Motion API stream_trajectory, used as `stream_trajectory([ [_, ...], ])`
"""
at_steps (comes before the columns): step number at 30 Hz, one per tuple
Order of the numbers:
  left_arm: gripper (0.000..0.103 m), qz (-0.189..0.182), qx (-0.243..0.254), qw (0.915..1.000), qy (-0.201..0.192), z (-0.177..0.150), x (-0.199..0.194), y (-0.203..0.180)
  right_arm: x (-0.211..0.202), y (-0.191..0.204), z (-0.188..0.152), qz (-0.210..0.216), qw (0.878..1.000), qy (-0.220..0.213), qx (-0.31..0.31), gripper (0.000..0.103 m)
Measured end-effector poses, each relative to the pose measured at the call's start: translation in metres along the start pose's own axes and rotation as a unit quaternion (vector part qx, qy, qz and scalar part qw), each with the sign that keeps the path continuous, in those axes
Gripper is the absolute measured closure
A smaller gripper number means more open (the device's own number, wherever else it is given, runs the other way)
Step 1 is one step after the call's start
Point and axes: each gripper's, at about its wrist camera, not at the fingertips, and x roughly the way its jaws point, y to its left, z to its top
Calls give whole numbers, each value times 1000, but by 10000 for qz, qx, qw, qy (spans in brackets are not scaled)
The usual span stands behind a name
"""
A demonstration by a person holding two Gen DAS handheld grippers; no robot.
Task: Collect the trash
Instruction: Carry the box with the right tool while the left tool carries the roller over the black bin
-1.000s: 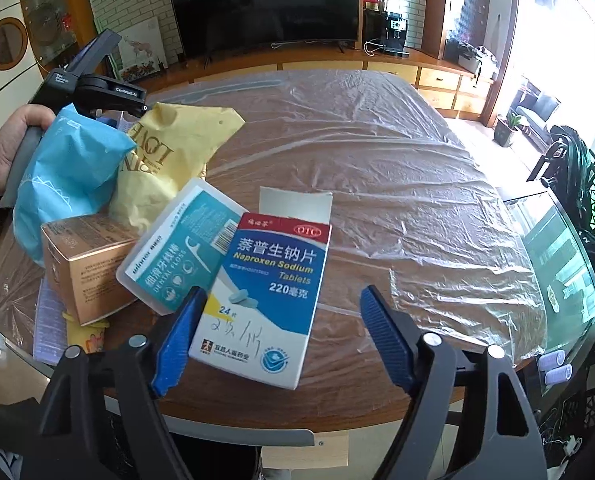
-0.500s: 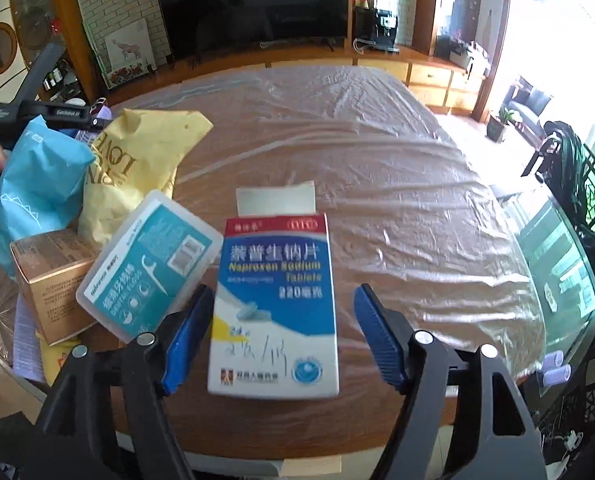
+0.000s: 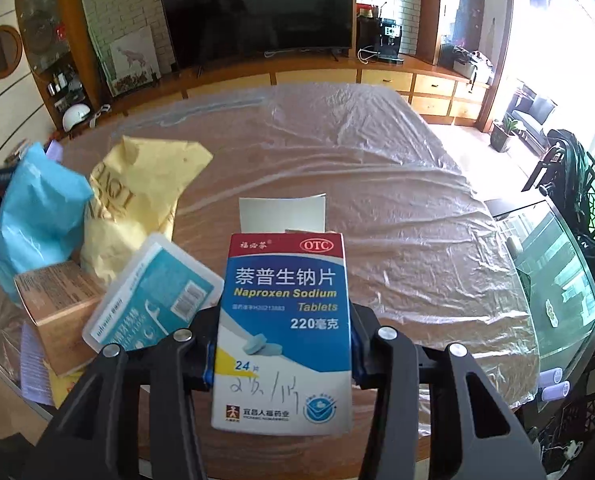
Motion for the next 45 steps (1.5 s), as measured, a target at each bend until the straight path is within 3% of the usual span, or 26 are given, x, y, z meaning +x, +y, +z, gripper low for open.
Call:
stream_trajectory([
  [11,48,-96,1,9995,-316,-32,-44,0,-31,12,18,516,9979,-344,201,58],
  [26,48,-655,412,9953,-574,-100,-97,-36,-57,40,7,1793,9834,-209,180,58],
  [31,48,-783,505,9945,-474,-126,-112,-60,-68,38,-11,2279,9736,-20,106,58],
  [39,48,-1019,873,9904,-335,-179,-131,-102,-94,46,-60,2898,9553,241,-540,58],
  [45,48,-1032,955,9900,-63,-208,-127,-124,-98,46,-102,3054,9464,659,-822,58],
])
